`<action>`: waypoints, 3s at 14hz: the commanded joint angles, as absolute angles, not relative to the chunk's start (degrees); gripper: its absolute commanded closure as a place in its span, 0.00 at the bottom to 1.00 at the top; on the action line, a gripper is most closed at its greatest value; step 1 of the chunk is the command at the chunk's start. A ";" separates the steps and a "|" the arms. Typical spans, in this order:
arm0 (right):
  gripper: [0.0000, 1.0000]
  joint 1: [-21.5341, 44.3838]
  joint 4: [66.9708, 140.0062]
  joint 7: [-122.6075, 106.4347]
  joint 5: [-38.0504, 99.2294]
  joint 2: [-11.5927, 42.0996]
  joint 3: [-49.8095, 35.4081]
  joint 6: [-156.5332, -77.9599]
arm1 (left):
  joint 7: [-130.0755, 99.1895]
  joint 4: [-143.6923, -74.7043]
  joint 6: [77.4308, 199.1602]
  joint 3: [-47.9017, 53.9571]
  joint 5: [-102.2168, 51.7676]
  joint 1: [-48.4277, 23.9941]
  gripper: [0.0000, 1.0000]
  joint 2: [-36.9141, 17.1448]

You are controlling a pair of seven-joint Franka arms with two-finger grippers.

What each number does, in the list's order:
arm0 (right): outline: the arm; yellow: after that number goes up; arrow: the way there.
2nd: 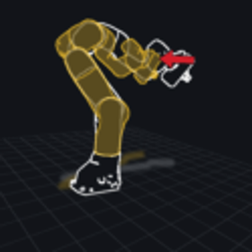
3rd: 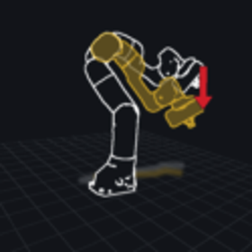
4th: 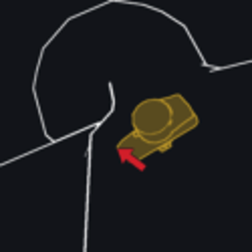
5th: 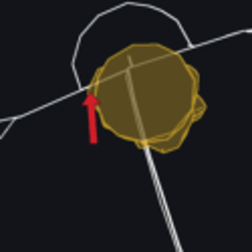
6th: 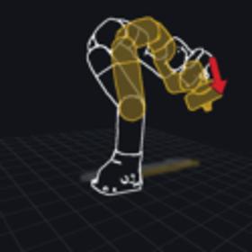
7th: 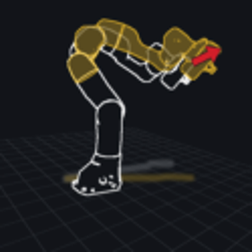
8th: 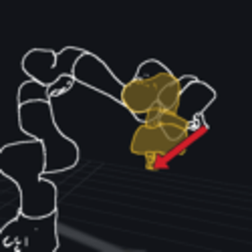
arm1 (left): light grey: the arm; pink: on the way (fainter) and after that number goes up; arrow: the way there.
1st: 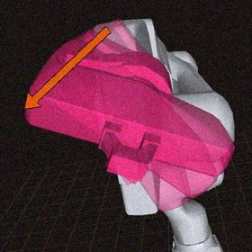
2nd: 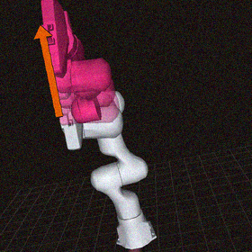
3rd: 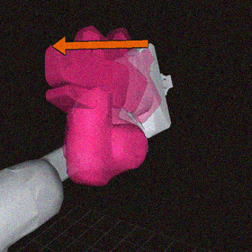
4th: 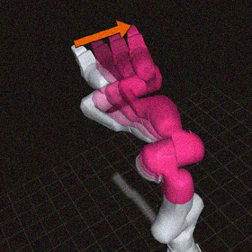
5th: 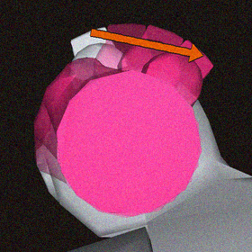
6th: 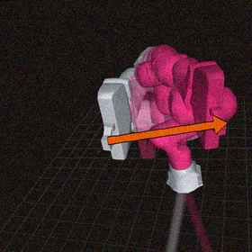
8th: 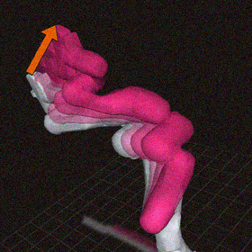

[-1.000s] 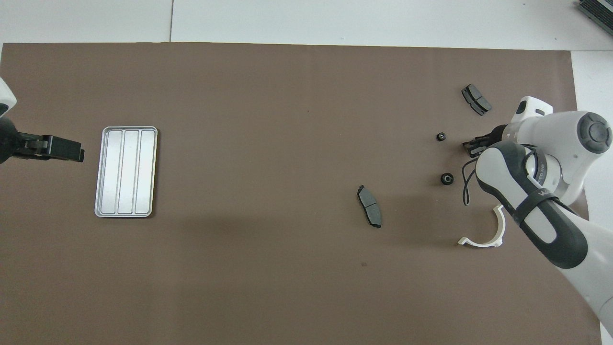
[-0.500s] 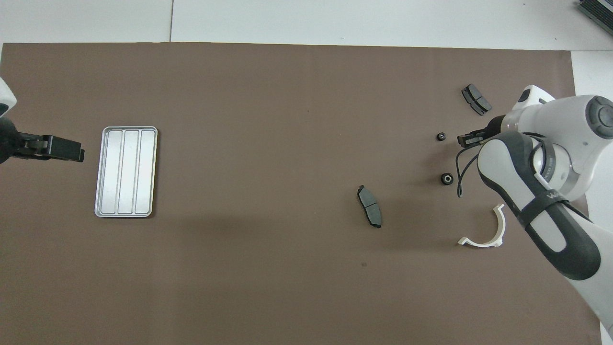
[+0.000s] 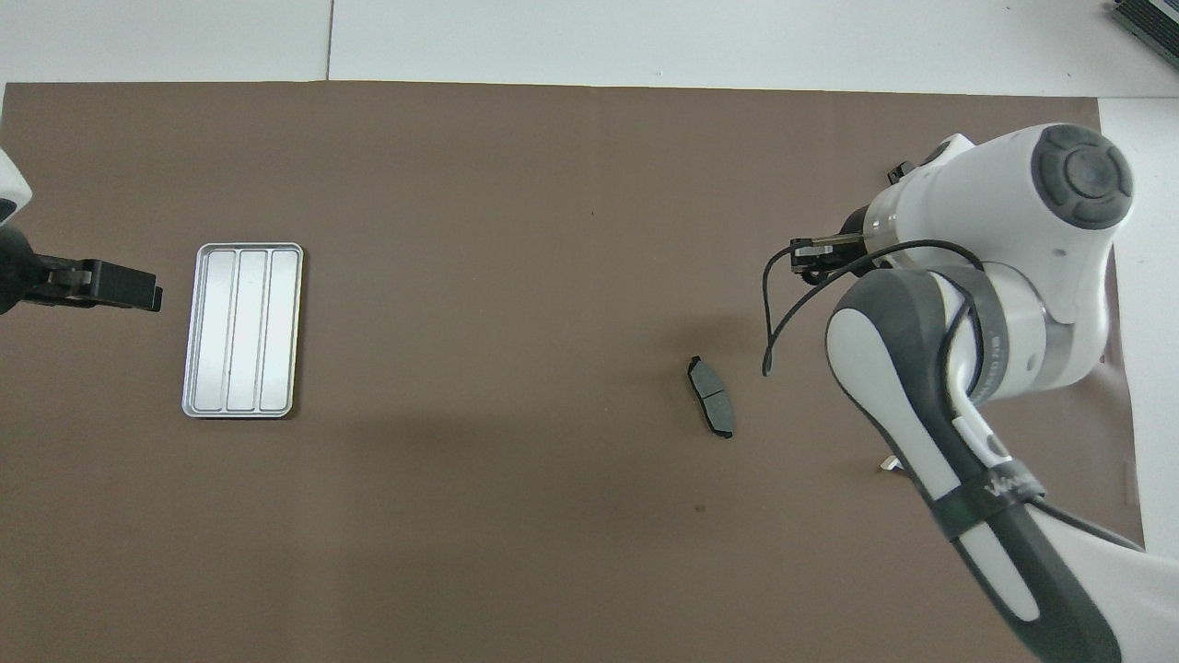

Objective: Pick bearing gear from pile to tray

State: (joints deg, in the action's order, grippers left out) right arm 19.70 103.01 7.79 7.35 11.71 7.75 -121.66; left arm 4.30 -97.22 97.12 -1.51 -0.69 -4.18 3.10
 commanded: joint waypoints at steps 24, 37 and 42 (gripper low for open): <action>0.00 46.95 102.48 55.38 -2.90 22.61 10.01 -135.72 | -1.99 -98.88 99.14 -1.23 -0.44 -7.54 0.00 4.13; 0.00 17.24 110.99 -7.94 2.00 10.90 10.37 -126.73 | -36.89 -95.09 116.69 -1.41 0.43 -35.67 0.00 -19.05; 0.00 11.34 120.83 -26.17 7.82 10.72 10.37 -136.12 | -41.66 -107.98 133.48 -1.41 1.05 -39.28 0.00 -21.01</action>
